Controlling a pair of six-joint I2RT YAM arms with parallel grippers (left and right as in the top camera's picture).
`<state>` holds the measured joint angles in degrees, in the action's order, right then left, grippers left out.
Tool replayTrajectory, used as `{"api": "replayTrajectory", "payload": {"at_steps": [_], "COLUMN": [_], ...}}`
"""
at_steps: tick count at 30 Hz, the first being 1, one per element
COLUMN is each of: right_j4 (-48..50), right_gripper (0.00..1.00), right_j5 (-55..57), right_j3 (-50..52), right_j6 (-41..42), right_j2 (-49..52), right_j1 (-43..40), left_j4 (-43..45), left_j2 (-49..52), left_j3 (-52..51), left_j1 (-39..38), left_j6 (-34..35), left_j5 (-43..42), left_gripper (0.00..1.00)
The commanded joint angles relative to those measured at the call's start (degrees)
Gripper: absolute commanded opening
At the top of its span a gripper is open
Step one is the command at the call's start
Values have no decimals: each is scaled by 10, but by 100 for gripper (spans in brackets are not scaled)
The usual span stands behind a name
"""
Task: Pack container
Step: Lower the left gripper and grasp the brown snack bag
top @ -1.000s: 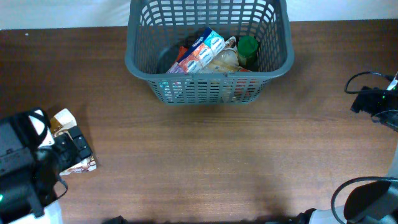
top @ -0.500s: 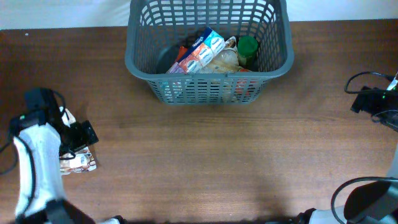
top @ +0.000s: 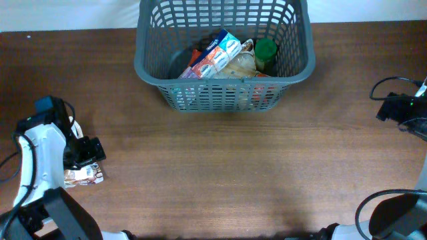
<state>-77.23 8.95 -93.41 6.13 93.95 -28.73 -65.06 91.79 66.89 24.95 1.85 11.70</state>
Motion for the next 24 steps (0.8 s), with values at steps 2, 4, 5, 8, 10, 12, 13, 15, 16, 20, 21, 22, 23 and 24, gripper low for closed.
{"api": "replayTrajectory", "payload": {"at_steps": [2,4,5,8,10,12,13,15,16,20,21,22,23,24], "right_j4": [2,2,2,2,2,2,2,2,2,2,2,2,2,2], "right_gripper": [99,99,99,99,99,99,99,99,99,99,99,99,99,99], "right_j5": [7,7,7,7,7,7,7,7,7,7,7,7,7,7], "right_j3": [2,2,2,2,2,2,2,2,2,2,2,2,2,2], "right_j6": [3,3,3,3,3,3,3,3,3,3,3,3,3,3], "right_j2": [-3,-3,-3,-3,-3,-3,-3,-3,-3,-3,-3,-3,-3,-3], "right_j1": [-2,-2,-2,-2,-2,-2,-2,-2,-2,-2,-2,-2,-2,-2], "left_j4": [30,48,56,83,100,107,109,111,110,111,112,113,114,115], "left_j2": [-18,-18,-18,-18,-18,-18,-18,-18,-18,-18,-18,-18,-18,-18], "left_j3": [0,0,0,0,0,0,0,0,0,0,0,0,0,0], "left_j1": [4,4,4,8,16,29,38,62,75,122,131,137,143,145], "left_j6": [-83,-89,-89,-89,-89,-89,-89,-93,-97,-128,-133,-138,-148,-156], "left_j5": [-42,-48,-50,-51,-57,-66,-66,-79,-90,-156,-167,-174,-179,-180], "left_gripper": [99,99,99,99,99,99,99,99,99,99,99,99,99,99]}}
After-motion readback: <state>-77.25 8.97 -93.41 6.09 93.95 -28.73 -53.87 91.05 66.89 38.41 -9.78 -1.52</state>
